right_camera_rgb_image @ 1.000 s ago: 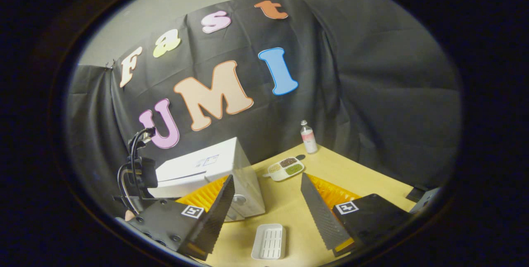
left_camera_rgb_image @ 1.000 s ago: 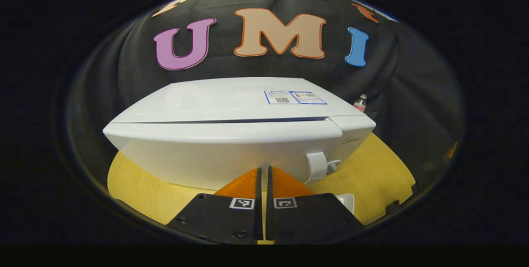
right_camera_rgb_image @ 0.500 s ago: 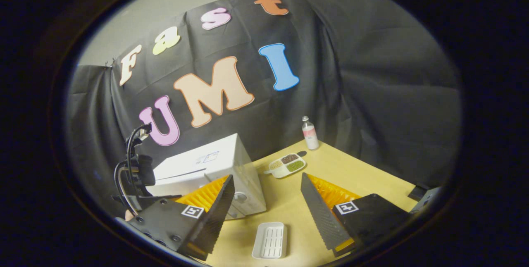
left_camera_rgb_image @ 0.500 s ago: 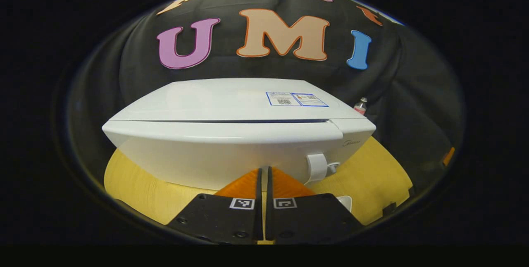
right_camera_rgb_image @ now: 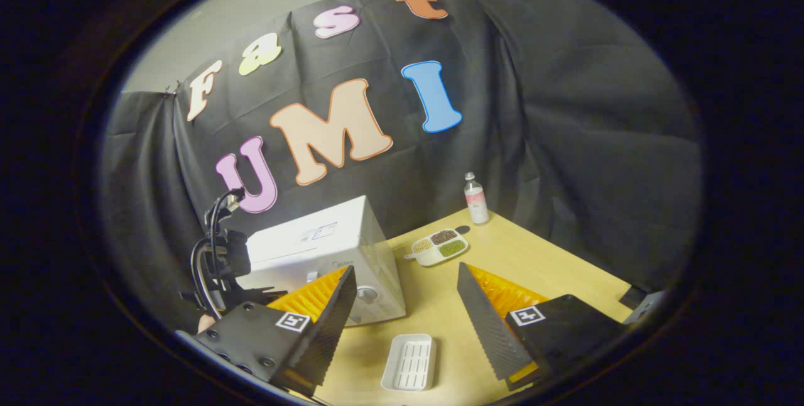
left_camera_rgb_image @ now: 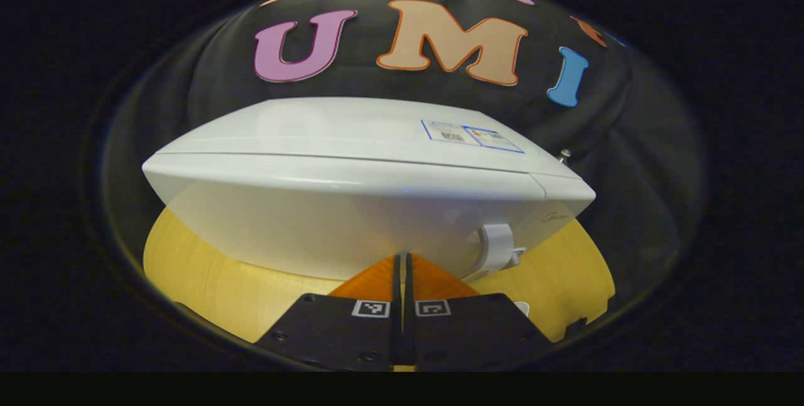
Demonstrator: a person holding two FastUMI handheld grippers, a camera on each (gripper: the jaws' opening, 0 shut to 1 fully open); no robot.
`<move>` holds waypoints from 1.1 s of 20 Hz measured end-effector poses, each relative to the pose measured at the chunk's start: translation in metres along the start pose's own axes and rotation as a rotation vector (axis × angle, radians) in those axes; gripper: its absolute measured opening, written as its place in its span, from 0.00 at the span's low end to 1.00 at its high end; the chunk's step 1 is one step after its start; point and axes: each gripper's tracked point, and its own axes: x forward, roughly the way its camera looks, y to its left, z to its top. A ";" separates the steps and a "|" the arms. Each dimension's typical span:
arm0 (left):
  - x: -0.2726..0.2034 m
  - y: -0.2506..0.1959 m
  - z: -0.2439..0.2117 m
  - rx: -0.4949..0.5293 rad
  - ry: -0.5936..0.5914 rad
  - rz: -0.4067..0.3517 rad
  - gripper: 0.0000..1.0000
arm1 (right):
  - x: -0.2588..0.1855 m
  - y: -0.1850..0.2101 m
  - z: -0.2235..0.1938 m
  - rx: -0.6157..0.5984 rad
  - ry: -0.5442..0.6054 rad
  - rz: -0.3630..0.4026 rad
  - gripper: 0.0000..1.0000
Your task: Open the microwave oven with the left hand, put the food in, and close the microwave oven.
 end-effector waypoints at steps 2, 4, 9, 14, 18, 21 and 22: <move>-0.001 0.000 -0.002 -0.012 0.004 -0.012 0.00 | -0.001 -0.002 0.001 0.010 -0.005 0.000 0.89; 0.000 0.000 -0.002 -0.031 -0.005 -0.019 0.01 | -0.002 -0.001 0.000 0.010 -0.006 0.002 0.89; -0.003 0.001 -0.001 -0.014 -0.019 -0.017 0.01 | -0.010 0.001 0.003 -0.004 -0.019 0.015 0.89; -0.034 0.006 0.017 0.060 -0.103 -0.007 0.01 | -0.014 -0.001 0.003 0.002 -0.021 0.016 0.89; -0.074 0.024 0.029 0.116 -0.205 0.061 0.02 | -0.016 -0.004 0.003 0.006 -0.021 0.008 0.89; -0.108 0.041 0.024 0.130 -0.237 0.119 0.19 | -0.016 0.002 -0.001 0.005 -0.004 0.028 0.89; -0.119 0.048 0.018 0.139 -0.236 0.141 0.29 | -0.016 0.005 -0.004 0.000 0.004 0.036 0.89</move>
